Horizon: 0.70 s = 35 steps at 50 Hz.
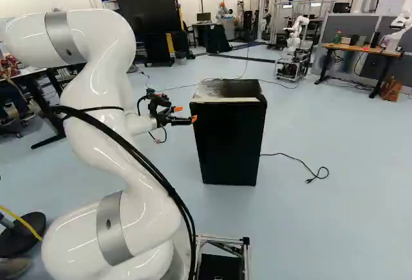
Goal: Grab a drink from the fridge
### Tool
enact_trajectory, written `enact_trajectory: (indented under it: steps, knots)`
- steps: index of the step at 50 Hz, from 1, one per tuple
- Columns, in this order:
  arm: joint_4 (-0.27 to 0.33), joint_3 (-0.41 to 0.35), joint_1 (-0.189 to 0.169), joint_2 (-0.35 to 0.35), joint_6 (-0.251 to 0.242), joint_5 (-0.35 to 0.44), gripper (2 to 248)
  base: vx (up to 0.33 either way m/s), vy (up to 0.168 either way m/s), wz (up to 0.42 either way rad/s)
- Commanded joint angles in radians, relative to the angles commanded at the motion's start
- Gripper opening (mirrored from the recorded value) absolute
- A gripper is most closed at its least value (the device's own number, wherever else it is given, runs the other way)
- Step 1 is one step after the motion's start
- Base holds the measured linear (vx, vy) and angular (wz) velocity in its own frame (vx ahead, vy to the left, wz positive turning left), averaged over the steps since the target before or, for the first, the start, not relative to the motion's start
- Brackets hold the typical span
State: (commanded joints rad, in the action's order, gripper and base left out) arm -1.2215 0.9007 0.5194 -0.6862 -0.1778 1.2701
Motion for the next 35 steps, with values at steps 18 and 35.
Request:
enact_trajectory:
  steps: [18,35]
  knots:
    - [0.0,0.03,-0.022,-0.018,0.0,0.0,247,0.0,0.0,0.0]
    - [0.0,0.057,-0.047,-0.033,0.0,0.0,247,0.0,0.0,0.0]
